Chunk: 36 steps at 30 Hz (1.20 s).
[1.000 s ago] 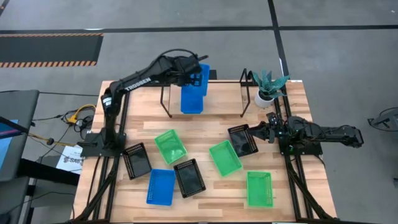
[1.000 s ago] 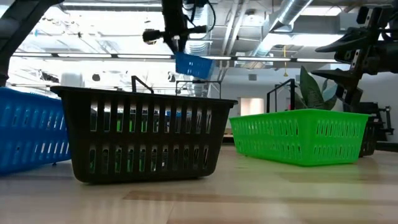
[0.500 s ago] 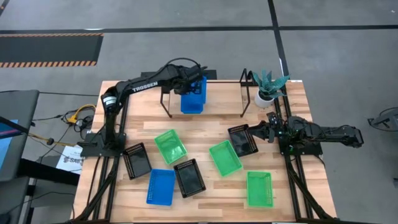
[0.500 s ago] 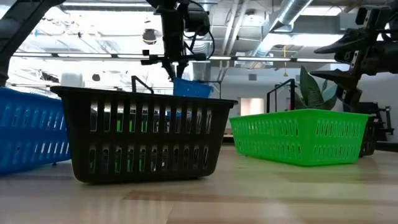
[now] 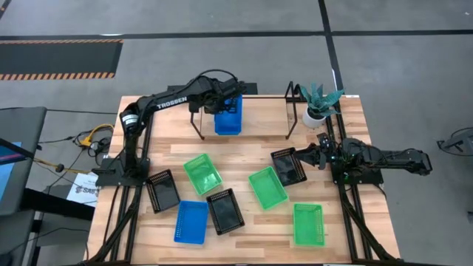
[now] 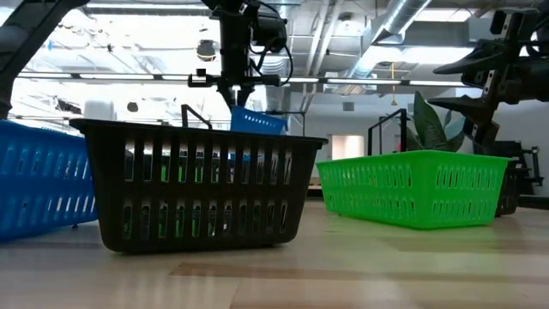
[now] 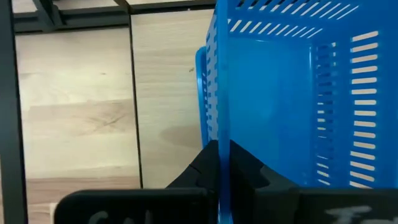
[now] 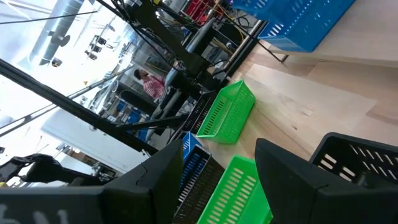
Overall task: Stack baskets on shelf by color
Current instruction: Stack the right blue bin on top of the other blue bin on the shelf
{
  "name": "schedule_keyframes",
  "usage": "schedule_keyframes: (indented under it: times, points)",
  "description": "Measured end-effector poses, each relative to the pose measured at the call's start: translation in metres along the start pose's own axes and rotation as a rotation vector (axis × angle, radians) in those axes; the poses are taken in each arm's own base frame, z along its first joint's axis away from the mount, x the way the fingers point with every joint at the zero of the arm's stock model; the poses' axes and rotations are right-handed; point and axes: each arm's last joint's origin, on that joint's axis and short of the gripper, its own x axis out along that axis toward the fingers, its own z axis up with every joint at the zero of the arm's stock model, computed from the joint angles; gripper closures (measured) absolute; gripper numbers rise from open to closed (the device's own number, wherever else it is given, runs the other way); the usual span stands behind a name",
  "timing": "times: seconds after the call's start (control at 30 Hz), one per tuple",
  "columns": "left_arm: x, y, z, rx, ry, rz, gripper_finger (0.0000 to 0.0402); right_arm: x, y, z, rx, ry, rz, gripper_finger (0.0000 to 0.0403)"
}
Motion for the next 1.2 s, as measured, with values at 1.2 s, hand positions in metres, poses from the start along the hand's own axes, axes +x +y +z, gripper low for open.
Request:
schedule_keyframes:
  times: [1.2]
  points:
    - [0.0015,-0.0047,-0.0027,0.011,-0.008,-0.032,0.0371,0.0,0.0001,0.0001,-0.018,-0.001,0.0,0.0179]
